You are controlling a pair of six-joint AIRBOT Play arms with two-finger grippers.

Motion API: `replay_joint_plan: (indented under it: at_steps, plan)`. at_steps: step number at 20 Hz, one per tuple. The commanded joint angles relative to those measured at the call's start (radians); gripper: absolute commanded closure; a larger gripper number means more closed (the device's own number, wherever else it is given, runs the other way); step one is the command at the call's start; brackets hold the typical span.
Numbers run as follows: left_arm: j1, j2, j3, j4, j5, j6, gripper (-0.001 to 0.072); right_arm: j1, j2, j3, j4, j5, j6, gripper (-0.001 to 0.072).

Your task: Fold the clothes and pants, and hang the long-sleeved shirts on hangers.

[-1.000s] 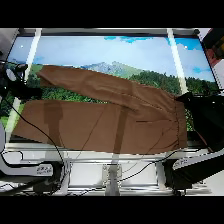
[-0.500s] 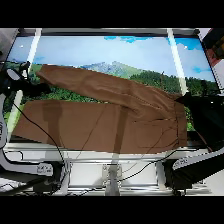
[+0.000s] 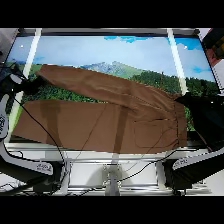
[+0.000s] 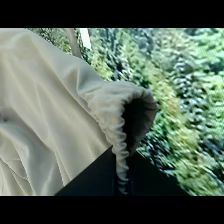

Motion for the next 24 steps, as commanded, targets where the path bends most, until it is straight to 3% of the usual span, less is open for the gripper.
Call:
replay_joint_plan:
  at_steps: [1,6,9,14,18,19,24]
  plan:
    - [0.058,-0.016,0.001,-0.031,0.054,-0.102,0.0151,0.0,0.0,0.001,0.001,0.0,-0.014,0.0669]
    - [0.068,-0.076,0.04,-0.04,0.082,-0.064,0.0238,0.0,0.0,0.001,-0.006,0.003,-0.019,0.0668]
    - [0.059,-0.131,0.094,-0.071,0.085,-0.064,0.0237,0.0,0.0,0.001,-0.01,-0.001,-0.019,0.0668]
    - [0.032,-0.201,0.152,-0.171,0.092,0.03,0.0243,0.0,0.0,0.001,-0.01,-0.005,-0.018,0.0668]
    - [0.028,-0.222,0.162,-0.169,0.108,0.034,0.062,0.0,0.0,0.001,-0.01,-0.004,-0.017,0.0668]
    - [0.028,-0.22,0.166,-0.167,0.113,0.035,0.0684,0.0,0.0,0.001,-0.009,-0.002,-0.017,0.0668]
    - [0.04,-0.158,0.23,-0.12,0.061,0.079,0.0687,0.0,0.037,0.023,-0.01,-0.024,-0.014,0.0669]
